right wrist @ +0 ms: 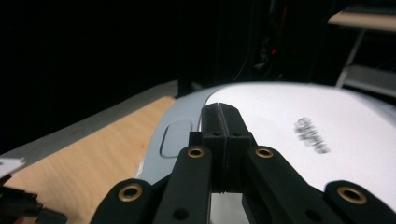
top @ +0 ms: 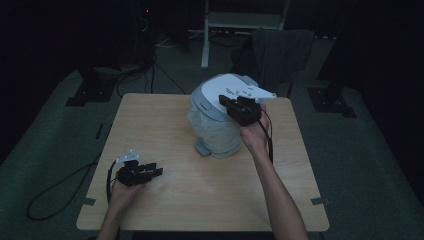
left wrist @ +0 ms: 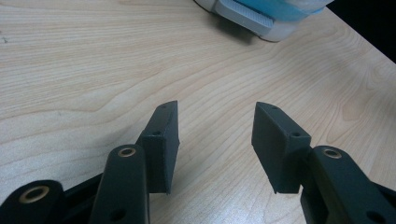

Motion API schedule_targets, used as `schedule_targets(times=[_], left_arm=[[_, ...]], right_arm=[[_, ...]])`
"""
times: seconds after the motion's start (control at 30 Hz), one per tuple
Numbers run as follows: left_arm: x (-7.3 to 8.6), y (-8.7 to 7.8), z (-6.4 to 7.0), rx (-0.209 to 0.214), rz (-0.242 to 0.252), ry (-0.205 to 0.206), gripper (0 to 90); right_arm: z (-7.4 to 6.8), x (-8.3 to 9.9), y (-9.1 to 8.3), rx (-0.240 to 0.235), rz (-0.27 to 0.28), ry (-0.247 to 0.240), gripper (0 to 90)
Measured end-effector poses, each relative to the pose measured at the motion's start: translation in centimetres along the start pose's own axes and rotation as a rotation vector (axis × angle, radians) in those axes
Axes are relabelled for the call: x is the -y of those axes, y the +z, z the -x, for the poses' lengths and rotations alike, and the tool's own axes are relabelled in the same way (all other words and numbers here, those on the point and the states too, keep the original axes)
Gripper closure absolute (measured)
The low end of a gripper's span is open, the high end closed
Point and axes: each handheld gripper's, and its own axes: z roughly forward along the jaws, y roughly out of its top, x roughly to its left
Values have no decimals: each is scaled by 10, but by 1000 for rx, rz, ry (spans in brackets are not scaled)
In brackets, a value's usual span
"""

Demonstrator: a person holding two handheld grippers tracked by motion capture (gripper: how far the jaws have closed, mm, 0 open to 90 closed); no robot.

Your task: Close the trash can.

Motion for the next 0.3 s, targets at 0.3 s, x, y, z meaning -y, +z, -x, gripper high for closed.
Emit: schedule_targets(times=[0.3], left_arm=[[0,0,0,-2,-2,2,522]], right_arm=[[-1,-1,-22,2,30,-27,895]])
